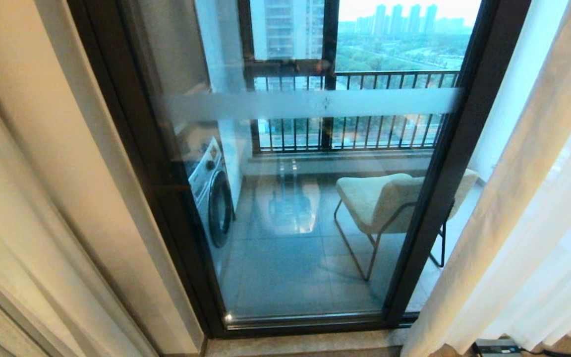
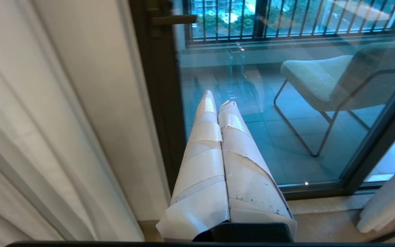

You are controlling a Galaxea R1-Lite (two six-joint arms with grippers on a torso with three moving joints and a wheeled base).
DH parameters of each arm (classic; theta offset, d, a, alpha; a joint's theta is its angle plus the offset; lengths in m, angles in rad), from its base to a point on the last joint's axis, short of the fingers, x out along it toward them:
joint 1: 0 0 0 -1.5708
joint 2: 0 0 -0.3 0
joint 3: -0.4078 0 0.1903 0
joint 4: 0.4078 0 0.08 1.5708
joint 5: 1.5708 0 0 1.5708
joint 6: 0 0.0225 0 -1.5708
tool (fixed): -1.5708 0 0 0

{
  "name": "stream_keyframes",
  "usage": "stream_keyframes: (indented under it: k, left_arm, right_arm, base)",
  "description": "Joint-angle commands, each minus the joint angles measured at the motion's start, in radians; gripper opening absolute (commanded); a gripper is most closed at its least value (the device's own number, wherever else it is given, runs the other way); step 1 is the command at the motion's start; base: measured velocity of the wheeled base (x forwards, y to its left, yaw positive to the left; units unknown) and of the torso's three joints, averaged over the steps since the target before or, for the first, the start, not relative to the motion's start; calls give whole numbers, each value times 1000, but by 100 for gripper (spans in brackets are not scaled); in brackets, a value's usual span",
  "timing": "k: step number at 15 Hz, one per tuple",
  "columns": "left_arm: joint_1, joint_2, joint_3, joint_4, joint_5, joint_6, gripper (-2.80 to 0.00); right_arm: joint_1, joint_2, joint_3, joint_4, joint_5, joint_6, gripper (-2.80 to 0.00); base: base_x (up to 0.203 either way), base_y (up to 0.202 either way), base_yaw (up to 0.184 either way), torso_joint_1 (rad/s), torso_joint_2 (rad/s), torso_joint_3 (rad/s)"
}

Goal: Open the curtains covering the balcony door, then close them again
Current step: Pull the inner curtains open on both sides

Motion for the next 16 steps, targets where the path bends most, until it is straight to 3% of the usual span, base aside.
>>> stream_keyframes:
  k: [1,16]
  left_arm:
    - [0,0,0,-1,0,0,-280]
    - [0,0,0,-1,0,-2,-280]
  right_arm:
    - [0,1,0,0,1,-1,-280]
    - [0,1,0,0,-1,-1,-280]
  base:
    - [0,-182,-2,2,6,4]
    - [0,-186,2,2,1,2]
